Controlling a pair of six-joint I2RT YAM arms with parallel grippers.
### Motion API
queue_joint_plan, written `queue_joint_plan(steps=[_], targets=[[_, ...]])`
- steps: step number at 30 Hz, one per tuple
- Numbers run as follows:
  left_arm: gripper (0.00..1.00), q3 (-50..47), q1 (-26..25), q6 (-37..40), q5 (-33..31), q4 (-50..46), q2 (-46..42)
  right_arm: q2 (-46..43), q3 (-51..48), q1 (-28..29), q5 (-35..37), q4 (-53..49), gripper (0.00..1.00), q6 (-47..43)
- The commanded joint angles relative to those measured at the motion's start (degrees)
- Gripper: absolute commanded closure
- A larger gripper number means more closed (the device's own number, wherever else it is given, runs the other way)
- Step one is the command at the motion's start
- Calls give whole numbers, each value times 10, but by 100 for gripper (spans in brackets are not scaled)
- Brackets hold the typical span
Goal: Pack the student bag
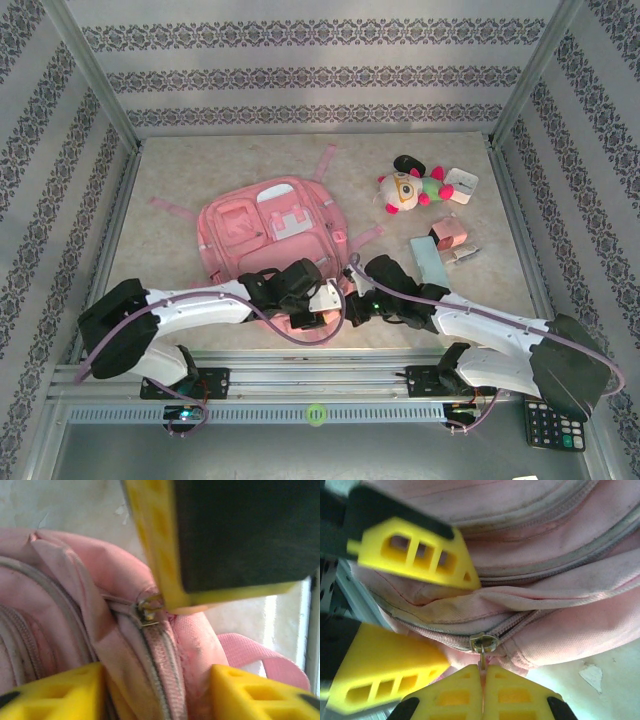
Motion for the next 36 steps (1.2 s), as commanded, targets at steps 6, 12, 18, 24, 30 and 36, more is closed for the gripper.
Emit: queue_joint_plan(steps=[6,12,18,24,30,36], targets=[[95,-63,3,-49,45,130,-47,7,-17,-15,-10,33,100,9],[98,-120,10,-98,97,223,-78,20,-22,-17,-12,58,97,18],[98,-127,23,-119,111,261,-86,16,-38,-13,-7,77,88,33],[98,-128,33,-142,131,301,-84,9,-48,5,26,99,81,49],[98,-129,36,-160,141,328,-83,16,-52,15,43,113,78,56],[100,-128,42,-147,145,303,-92,4,-42,16,66,57,100,39]])
